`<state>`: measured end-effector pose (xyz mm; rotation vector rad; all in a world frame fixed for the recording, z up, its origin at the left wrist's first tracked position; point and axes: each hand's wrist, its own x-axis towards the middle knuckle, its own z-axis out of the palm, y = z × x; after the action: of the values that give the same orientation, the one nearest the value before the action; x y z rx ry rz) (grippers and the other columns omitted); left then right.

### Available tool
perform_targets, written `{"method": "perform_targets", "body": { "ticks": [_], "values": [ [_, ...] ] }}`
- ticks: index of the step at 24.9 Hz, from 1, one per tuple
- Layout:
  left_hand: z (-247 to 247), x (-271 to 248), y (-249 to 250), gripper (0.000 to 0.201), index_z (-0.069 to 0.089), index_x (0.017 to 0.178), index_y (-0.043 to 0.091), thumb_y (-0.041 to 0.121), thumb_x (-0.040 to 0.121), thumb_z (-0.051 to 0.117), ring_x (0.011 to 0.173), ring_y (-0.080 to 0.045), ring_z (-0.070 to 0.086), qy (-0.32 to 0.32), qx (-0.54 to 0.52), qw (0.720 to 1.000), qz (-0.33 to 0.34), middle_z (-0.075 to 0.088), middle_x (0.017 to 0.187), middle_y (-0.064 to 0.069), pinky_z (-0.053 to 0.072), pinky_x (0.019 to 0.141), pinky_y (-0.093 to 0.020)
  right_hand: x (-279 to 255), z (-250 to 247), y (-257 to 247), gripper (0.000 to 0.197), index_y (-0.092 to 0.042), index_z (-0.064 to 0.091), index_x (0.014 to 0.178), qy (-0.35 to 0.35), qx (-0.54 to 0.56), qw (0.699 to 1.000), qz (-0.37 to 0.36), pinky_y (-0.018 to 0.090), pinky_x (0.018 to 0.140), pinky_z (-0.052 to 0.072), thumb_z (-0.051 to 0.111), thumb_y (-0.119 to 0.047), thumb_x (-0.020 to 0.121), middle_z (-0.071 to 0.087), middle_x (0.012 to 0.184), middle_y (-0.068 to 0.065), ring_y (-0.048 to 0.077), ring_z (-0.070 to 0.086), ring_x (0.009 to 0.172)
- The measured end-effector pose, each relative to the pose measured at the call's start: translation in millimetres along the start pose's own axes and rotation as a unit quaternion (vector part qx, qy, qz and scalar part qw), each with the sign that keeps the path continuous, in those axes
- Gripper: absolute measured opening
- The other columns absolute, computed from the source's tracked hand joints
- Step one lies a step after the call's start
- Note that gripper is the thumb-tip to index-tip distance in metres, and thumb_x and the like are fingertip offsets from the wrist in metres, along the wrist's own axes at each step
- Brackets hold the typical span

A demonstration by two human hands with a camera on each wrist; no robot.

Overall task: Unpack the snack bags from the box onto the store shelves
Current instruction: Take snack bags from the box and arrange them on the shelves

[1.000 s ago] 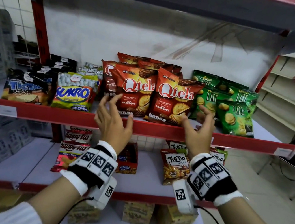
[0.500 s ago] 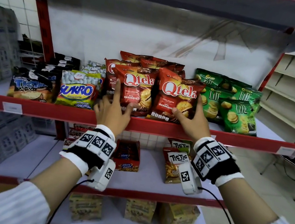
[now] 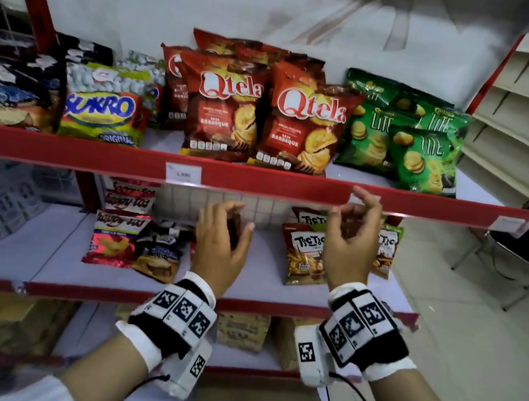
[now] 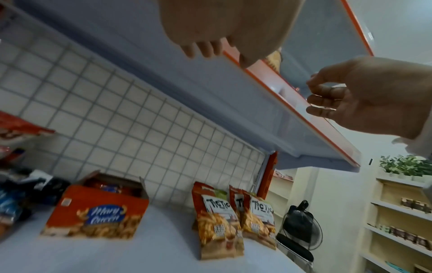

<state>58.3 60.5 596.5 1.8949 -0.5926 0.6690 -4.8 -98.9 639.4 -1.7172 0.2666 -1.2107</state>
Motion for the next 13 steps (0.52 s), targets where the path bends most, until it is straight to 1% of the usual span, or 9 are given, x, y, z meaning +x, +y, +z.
{"method": "perform_targets", "body": {
  "ticks": [2, 3, 4, 5, 7, 8, 10, 12, 13],
  "values": [
    [15.1, -17.5, -8.9, 0.016, 0.057, 0.105, 0.004, 0.012, 0.091, 0.06, 0.094, -0.017, 0.048, -0.041, -0.038, 0.998, -0.015, 0.052, 0.098, 0.0, 0.037, 0.087, -0.023, -18.5, -6.1, 18.7, 0.038, -0.028, 0.049, 0.116, -0.034, -0.014, 0.999, 0.018, 0.054, 0.081, 0.049, 0.057, -0.003, 0.088, 0.057, 0.091, 0.008, 0.033, 0.056, 0.09],
    [22.6, -27.2, -14.7, 0.013, 0.058, 0.103, 0.005, 0.009, 0.091, 0.059, 0.092, -0.012, 0.046, -0.062, -0.04, 0.997, -0.024, 0.055, 0.096, -0.001, 0.036, 0.084, -0.016, -27.6, -9.2, 28.7, 0.04, -0.03, 0.049, 0.115, -0.051, -0.021, 0.998, 0.028, 0.051, 0.081, 0.05, 0.057, -0.002, 0.088, 0.057, 0.093, 0.009, 0.032, 0.056, 0.09],
    [30.0, -37.2, -21.2, 0.01, 0.059, 0.101, 0.007, 0.008, 0.091, 0.058, 0.09, -0.007, 0.045, -0.082, -0.04, 0.995, -0.034, 0.058, 0.096, -0.003, 0.034, 0.081, -0.011, -36.9, -12.1, 39.0, 0.043, -0.033, 0.049, 0.114, -0.068, -0.027, 0.997, 0.039, 0.045, 0.079, 0.051, 0.058, -0.002, 0.087, 0.058, 0.095, 0.01, 0.03, 0.057, 0.091],
    [38.0, -47.8, -28.8, 0.01, 0.059, 0.1, 0.009, 0.007, 0.091, 0.058, 0.088, -0.005, 0.046, -0.099, -0.041, 0.993, -0.047, 0.06, 0.097, -0.004, 0.034, 0.08, -0.009, -45.7, -15.5, 52.0, 0.046, -0.036, 0.048, 0.114, -0.089, -0.034, 0.994, 0.049, 0.04, 0.078, 0.052, 0.058, -0.001, 0.087, 0.058, 0.095, 0.011, 0.028, 0.058, 0.092],
    [52.5, -69.2, -43.6, 0.015, 0.057, 0.102, 0.016, 0.007, 0.09, 0.058, 0.086, -0.004, 0.05, -0.122, -0.054, 0.987, -0.09, 0.06, 0.098, 0.0, 0.037, 0.08, -0.012, -62.1, -22.8, 78.9, 0.045, -0.031, 0.05, 0.117, -0.139, -0.056, 0.986, 0.069, 0.034, 0.079, 0.049, 0.058, 0.001, 0.085, 0.059, 0.094, 0.009, 0.02, 0.058, 0.09],
    [58.2, -78.4, -49.9, 0.018, 0.056, 0.103, 0.017, 0.006, 0.09, 0.058, 0.088, -0.005, 0.053, -0.13, -0.06, 0.983, -0.111, 0.059, 0.098, 0.002, 0.041, 0.081, -0.016, -68.3, -25.9, 90.4, 0.042, -0.026, 0.051, 0.118, -0.171, -0.07, 0.979, 0.086, 0.032, 0.079, 0.048, 0.059, 0.0, 0.085, 0.06, 0.094, 0.008, 0.017, 0.058, 0.087],
    [73.2, -102.3, -65.8, 0.024, 0.055, 0.108, 0.015, 0.002, 0.088, 0.058, 0.092, -0.011, 0.056, -0.149, -0.061, 0.976, -0.15, 0.058, 0.099, 0.001, 0.048, 0.084, -0.028, -83.7, -34.6, 122.2, 0.038, -0.02, 0.054, 0.12, -0.241, -0.107, 0.955, 0.138, 0.032, 0.079, 0.049, 0.06, -0.003, 0.087, 0.059, 0.096, 0.008, 0.017, 0.057, 0.085],
    [84.3, -124.3, -82.2, 0.028, 0.054, 0.111, 0.012, 0.0, 0.087, 0.057, 0.095, -0.017, 0.058, -0.176, -0.057, 0.967, -0.177, 0.059, 0.102, -0.002, 0.049, 0.088, -0.035, -99.6, -44.3, 150.3, 0.035, -0.019, 0.055, 0.118, -0.289, -0.139, 0.931, 0.177, 0.029, 0.081, 0.048, 0.061, -0.004, 0.086, 0.06, 0.096, 0.008, 0.018, 0.058, 0.087],
    [92.3, -138.6, -92.7, 0.028, 0.054, 0.112, 0.011, 0.0, 0.086, 0.057, 0.096, -0.019, 0.058, -0.194, -0.05, 0.96, -0.194, 0.059, 0.104, -0.002, 0.049, 0.089, -0.037, -110.4, -49.7, 168.3, 0.033, -0.019, 0.056, 0.116, -0.308, -0.152, 0.919, 0.191, 0.026, 0.078, 0.046, 0.061, -0.005, 0.086, 0.061, 0.095, 0.006, 0.017, 0.057, 0.085]
  ]
}}
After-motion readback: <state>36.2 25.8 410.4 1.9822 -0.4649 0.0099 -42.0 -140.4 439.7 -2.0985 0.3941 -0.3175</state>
